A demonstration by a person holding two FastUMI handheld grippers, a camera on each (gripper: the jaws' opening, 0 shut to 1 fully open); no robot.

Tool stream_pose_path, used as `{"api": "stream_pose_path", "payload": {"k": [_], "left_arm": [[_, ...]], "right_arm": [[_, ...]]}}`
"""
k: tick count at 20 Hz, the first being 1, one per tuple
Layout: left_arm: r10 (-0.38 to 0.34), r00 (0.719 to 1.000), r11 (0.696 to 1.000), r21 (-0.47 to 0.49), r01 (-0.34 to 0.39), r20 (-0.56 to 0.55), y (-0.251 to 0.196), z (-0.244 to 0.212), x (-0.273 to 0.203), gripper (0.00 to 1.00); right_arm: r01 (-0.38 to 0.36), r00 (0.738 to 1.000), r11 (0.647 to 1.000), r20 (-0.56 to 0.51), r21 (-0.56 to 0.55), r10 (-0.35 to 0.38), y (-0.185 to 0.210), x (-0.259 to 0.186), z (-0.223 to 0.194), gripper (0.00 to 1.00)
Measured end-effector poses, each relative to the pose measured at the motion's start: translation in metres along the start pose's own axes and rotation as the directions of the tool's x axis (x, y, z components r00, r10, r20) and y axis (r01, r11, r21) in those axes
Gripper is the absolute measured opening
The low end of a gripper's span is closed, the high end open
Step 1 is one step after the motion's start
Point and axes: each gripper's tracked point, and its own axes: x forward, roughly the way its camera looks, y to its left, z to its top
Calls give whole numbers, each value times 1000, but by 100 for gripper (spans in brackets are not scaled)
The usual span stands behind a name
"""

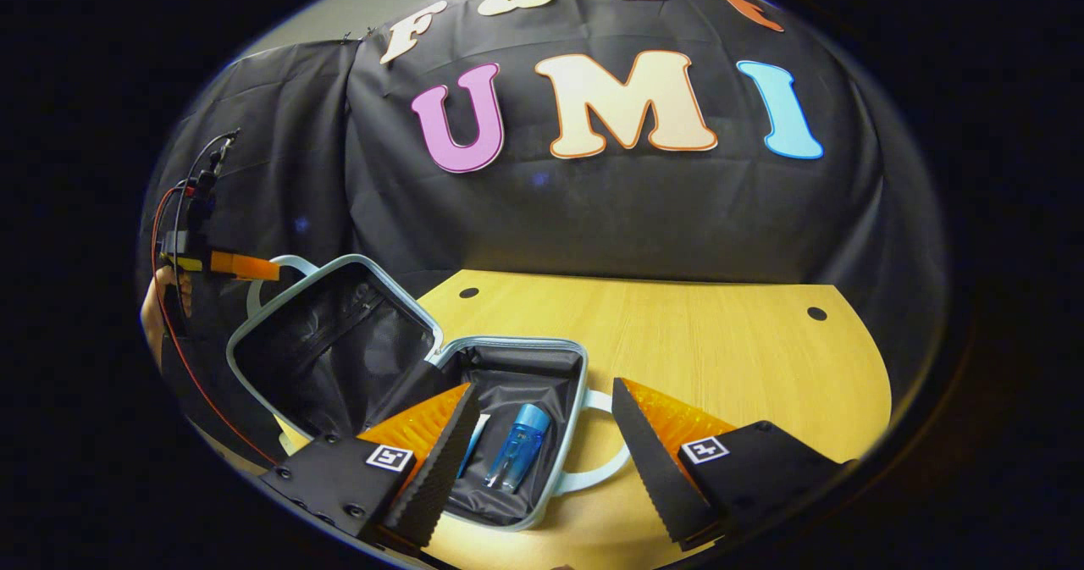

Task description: First open the suitcase, pack the skin care products into it, and then close the suitcase.

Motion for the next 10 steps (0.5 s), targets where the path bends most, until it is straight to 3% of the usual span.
{"api": "stream_pose_path", "payload": {"k": [7, 10], "left_arm": [[-170, 983, 985, 45, 167, 68, -113, 25, -21, 0], [-222, 972, 975, 24, 221, 71, -138, 22, -25, 0]], "right_arm": [[-17, 1000, 1000, 13, 1, 17, -34, -24, 5, 98], [-12, 1000, 1000, 20, 2, 12, -52, -33, 9, 98]]}}
